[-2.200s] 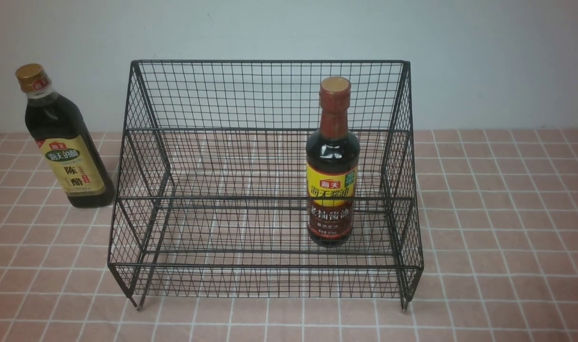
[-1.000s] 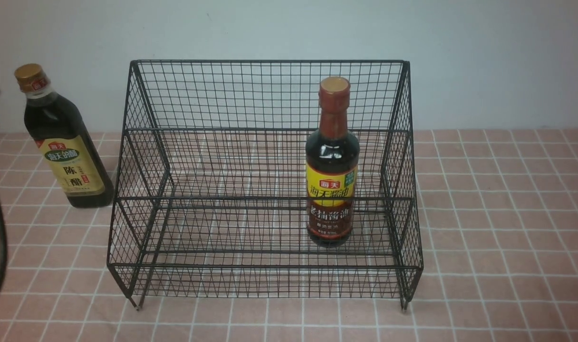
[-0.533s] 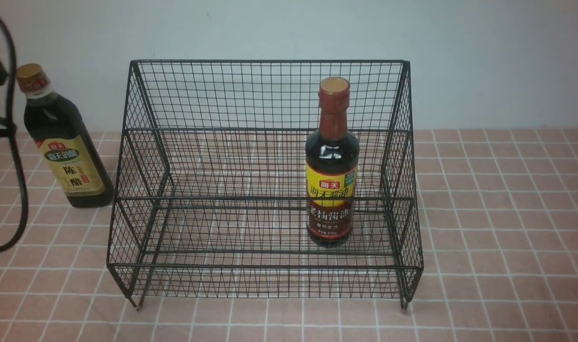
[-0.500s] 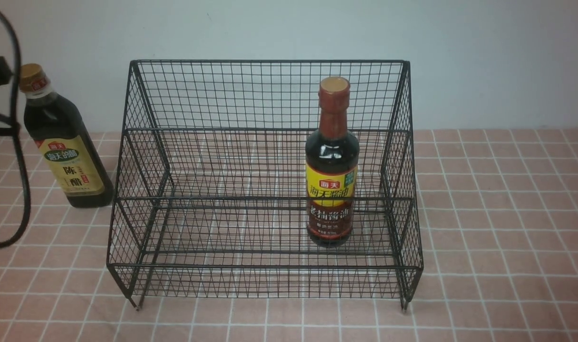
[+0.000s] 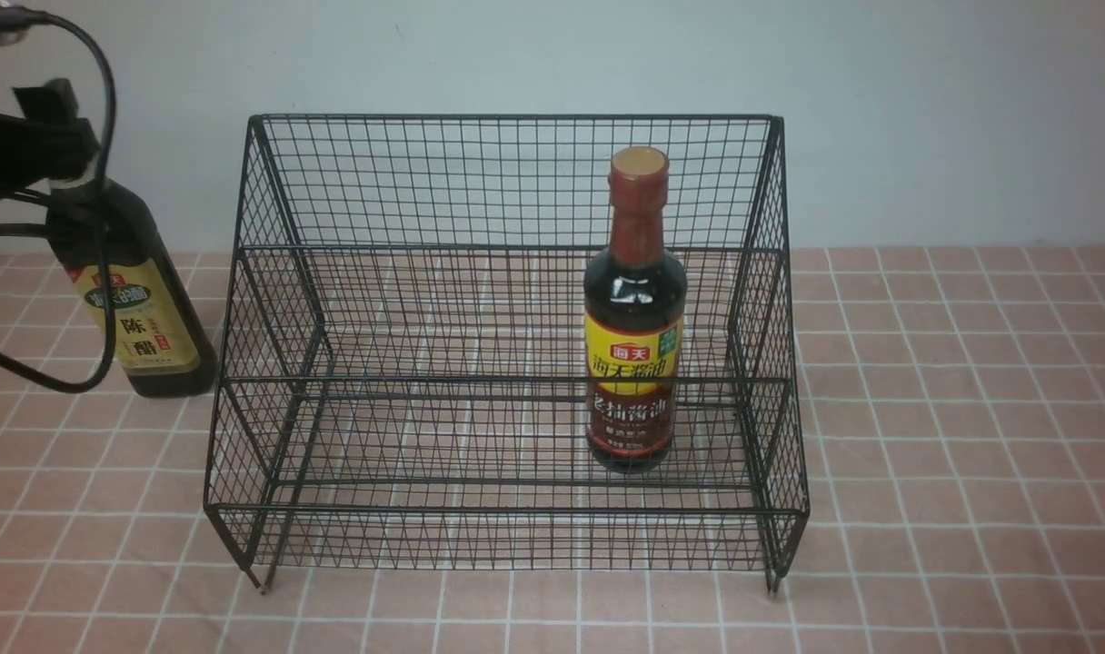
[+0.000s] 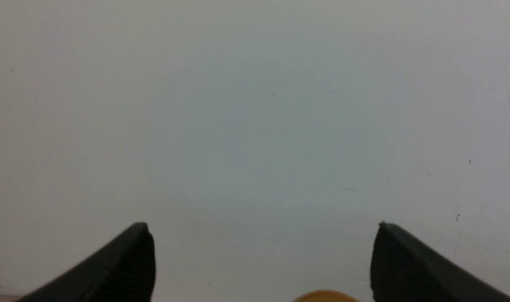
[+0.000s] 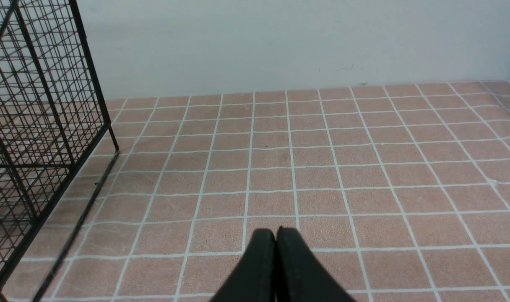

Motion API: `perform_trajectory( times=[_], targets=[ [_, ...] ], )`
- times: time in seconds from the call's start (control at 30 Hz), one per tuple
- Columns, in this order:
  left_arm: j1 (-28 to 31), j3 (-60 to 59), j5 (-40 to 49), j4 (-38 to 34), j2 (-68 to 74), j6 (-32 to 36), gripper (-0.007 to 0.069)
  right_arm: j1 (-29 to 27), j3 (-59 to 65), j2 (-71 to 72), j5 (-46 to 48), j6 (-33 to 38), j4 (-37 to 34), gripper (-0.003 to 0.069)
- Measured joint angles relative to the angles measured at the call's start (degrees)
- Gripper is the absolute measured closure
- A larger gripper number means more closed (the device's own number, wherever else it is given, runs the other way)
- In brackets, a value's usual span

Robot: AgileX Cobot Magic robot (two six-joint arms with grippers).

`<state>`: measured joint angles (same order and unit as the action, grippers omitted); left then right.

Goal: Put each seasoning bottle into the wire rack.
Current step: Use the left arm to grab the condiment bottle closest to it

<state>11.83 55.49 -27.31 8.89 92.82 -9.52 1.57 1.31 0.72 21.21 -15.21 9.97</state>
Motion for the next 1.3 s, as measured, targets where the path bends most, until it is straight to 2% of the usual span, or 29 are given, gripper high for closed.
perform_trajectory(
  times=[0.23, 0.53, 0.67, 0.8, 1.03, 1.3],
  targets=[
    [0.0, 1.44, -1.04, 3.15, 3.43, -2.64, -0.0008, 0.0, 0.0, 0.0, 0.0, 0.0, 0.0, 0.0672],
    [0.0, 1.44, -1.84, 4.03, 4.75, -4.51, 0.0057, 0.0, 0.0, 0.0, 0.0, 0.0, 0.0, 0.0672],
    [-0.06, 1.44, -1.41, 4.14, 4.75, -4.94, 0.016, 0.0, 0.0, 0.0, 0.0, 0.0, 0.0, 0.0672],
    [-0.06, 1.44, -0.96, 4.21, 5.0, -5.01, 0.0326, 0.0, 0.0, 0.0, 0.0, 0.0, 0.0, 0.0672],
    [-0.06, 1.62, -0.97, 7.11, 4.81, -6.81, 0.0321, 0.0, 0.0, 0.0, 0.0, 0.0, 0.0, 0.0672],
    [-0.06, 5.87, 11.39, 10.26, -1.91, -9.04, 0.0321, 0.0, 0.0, 0.0, 0.0, 0.0, 0.0, 0.0673]
  ],
)
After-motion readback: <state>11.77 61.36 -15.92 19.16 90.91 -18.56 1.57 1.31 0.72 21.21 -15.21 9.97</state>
